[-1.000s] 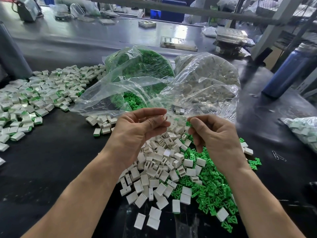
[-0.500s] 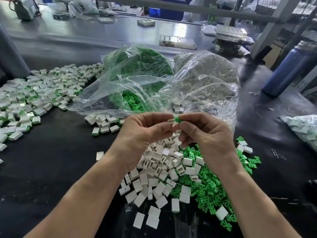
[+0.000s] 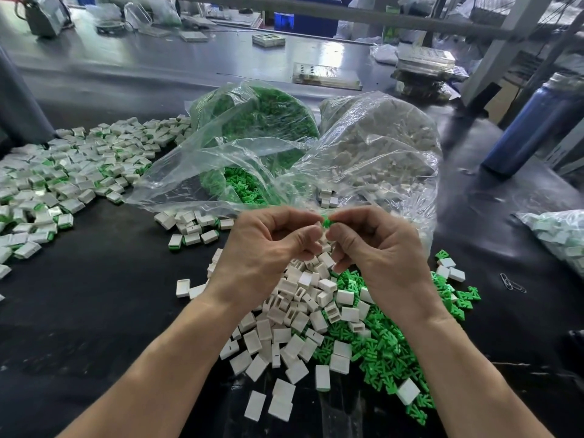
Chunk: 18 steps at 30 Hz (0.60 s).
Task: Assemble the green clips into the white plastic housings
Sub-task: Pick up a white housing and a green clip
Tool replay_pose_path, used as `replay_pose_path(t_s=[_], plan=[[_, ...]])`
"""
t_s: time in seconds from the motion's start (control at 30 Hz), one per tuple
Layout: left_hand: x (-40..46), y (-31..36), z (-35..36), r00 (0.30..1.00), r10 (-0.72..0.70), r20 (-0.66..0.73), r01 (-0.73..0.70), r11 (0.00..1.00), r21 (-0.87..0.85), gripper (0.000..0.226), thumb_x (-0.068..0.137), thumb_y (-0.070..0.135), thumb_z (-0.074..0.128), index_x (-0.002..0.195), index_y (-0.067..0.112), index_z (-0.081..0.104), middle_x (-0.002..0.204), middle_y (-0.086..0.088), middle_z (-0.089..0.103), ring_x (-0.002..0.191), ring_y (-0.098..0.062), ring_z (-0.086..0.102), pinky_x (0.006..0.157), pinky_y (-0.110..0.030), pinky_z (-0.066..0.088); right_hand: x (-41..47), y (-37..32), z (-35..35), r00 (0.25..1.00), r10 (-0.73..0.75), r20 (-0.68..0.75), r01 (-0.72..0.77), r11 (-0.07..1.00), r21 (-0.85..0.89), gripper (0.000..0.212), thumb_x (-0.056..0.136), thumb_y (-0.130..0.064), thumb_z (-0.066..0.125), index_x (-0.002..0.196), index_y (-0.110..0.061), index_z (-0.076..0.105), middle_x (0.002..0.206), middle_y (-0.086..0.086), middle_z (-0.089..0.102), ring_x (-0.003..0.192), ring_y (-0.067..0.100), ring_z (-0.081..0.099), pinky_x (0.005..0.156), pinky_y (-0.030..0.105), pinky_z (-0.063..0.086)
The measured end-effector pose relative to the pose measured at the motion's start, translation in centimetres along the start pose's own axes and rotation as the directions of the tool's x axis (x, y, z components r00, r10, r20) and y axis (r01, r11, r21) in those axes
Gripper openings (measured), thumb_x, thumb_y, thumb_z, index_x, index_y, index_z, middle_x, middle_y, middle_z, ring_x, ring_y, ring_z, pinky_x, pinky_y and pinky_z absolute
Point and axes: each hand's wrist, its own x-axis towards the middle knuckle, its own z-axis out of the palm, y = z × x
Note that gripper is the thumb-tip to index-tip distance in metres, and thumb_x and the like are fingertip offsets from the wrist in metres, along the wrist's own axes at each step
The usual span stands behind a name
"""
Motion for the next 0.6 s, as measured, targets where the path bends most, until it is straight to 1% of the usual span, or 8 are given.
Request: replay_pose_path(t_s=[0.13, 0.23, 0.33, 0.4, 0.47, 0.6], plan=[[0.0, -0.21, 0.0, 1.0, 0.006, -0.003, -0.006, 1.0, -0.005, 0.02, 0.092, 0.013, 0.075, 0.111, 0.008, 0.076, 0.091, -0.008, 0.08, 0.083, -0.024, 0.078, 0.075, -0.028, 0.063, -0.07, -0.01, -0.08, 1.0, -0.008, 0.021, 0.01, 0.998, -0.061, 0.012, 0.096, -0.007, 0.072, 0.106, -0.012, 0.073, 0.084, 0.005, 0.076, 0.071, 0.022, 0.072, 0.061, 0.031, 0.061], [-0.01, -0.31, 0.01, 1.0, 0.001, -0.029, -0.003, 0.999, -0.047, 0.024, 0.087, 0.018, 0.078, 0.108, 0.008, 0.076, 0.088, -0.009, 0.079, 0.081, -0.025, 0.078, 0.073, -0.028, 0.063, -0.18, 0.1, 0.05, 0.998, 0.0, 0.055, 0.005, 0.995, -0.101, 0.012, 0.096, -0.009, 0.072, 0.103, -0.017, 0.074, 0.083, 0.002, 0.075, 0.07, 0.018, 0.073, 0.061, 0.026, 0.059], [0.07, -0.48, 0.09, 0.999, -0.007, -0.041, 0.004, 0.997, -0.075, 0.022, 0.085, 0.013, 0.08, 0.105, 0.008, 0.076, 0.088, -0.01, 0.079, 0.08, -0.026, 0.078, 0.072, -0.029, 0.064, -0.19, 0.19, 0.04, 0.998, 0.003, 0.055, 0.004, 0.992, -0.126, 0.012, 0.096, -0.008, 0.072, 0.102, -0.019, 0.074, 0.083, 0.001, 0.075, 0.069, 0.016, 0.072, 0.06, 0.024, 0.058], [0.13, -0.66, 0.12, 1.0, -0.007, -0.028, 0.005, 0.998, -0.069, 0.019, 0.086, 0.005, 0.078, 0.105, 0.008, 0.076, 0.089, -0.01, 0.08, 0.082, -0.027, 0.079, 0.074, -0.03, 0.064, -0.2, 0.14, -0.11, 0.998, 0.006, 0.055, 0.002, 0.991, -0.132, 0.013, 0.097, -0.008, 0.072, 0.102, -0.02, 0.074, 0.084, 0.002, 0.076, 0.07, 0.016, 0.073, 0.061, 0.025, 0.059], [0.14, -0.76, 0.13, 1.0, -0.004, -0.02, 0.003, 0.998, -0.057, 0.019, 0.088, 0.0, 0.076, 0.105, 0.008, 0.076, 0.09, -0.009, 0.08, 0.084, -0.026, 0.079, 0.076, -0.03, 0.063, -0.18, 0.09, -0.29, 0.998, 0.004, 0.063, 0.006, 0.987, -0.159, 0.013, 0.097, -0.009, 0.071, 0.103, -0.02, 0.073, 0.087, 0.003, 0.075, 0.072, 0.017, 0.073, 0.062, 0.029, 0.061], [0.03, -0.67, 0.06, 0.999, -0.003, -0.035, 0.001, 0.999, -0.054, 0.018, 0.089, 0.005, 0.075, 0.106, 0.008, 0.075, 0.088, -0.008, 0.079, 0.082, -0.025, 0.078, 0.073, -0.028, 0.063, -0.24, -0.06, -0.33, 0.997, -0.005, 0.082, 0.022, 0.978, -0.209, 0.013, 0.096, -0.011, 0.072, 0.102, -0.022, 0.073, 0.088, 0.003, 0.075, 0.074, 0.021, 0.073, 0.065, 0.039, 0.064]])
